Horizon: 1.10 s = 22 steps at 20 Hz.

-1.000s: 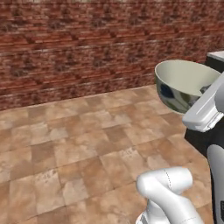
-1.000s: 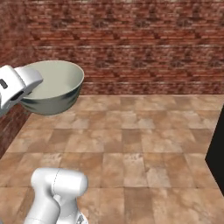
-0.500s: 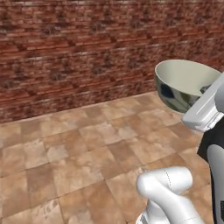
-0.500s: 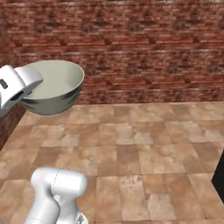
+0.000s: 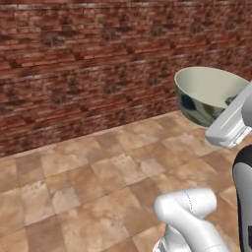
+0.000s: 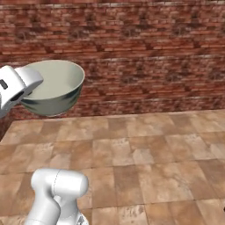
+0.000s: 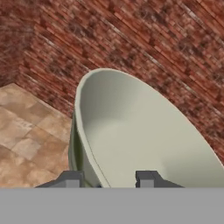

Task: Move the bowls from the cabinet to the plates on the dining table.

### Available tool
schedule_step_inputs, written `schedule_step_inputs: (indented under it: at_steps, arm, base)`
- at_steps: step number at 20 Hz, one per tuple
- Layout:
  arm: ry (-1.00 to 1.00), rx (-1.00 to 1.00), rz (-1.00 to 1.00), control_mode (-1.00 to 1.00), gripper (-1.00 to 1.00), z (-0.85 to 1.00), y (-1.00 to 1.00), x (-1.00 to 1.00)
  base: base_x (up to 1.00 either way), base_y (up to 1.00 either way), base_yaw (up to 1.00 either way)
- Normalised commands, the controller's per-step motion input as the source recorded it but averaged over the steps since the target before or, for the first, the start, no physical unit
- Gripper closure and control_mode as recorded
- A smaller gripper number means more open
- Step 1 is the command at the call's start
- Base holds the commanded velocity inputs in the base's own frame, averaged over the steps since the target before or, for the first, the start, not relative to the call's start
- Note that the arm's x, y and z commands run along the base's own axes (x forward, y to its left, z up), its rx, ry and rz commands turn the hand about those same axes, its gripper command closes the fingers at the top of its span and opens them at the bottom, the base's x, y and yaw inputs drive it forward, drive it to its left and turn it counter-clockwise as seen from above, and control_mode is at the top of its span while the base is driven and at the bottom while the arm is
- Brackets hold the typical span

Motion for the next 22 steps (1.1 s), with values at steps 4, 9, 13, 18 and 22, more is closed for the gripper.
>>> schedule_step_inputs:
  at_steps: [4,9,13,18,22]
  arm:
    - [0.00,0.00,0.00,1.00,1.00,0.00,0.00,0.00]
    - [0.00,0.00,0.00,1.00,1.00,0.00,0.00,0.00]
    - [0.00,0.00,0.00,1.00,1.00,0.00,0.00,0.00]
    - [0.00,0.00,0.00,1.00,1.00,0.00,0.00,0.00]
    - [0.00,0.00,0.00,1.00,1.00,0.00,0.00,0.00]
  base:
    - [1.00,0.05,-0.13]
    - [1.00,0.05,-0.14]
    - [1.00,0.02,-0.17]
    - [0.75,0.00,-0.34]
    - [0.56,0.00,-0.68]
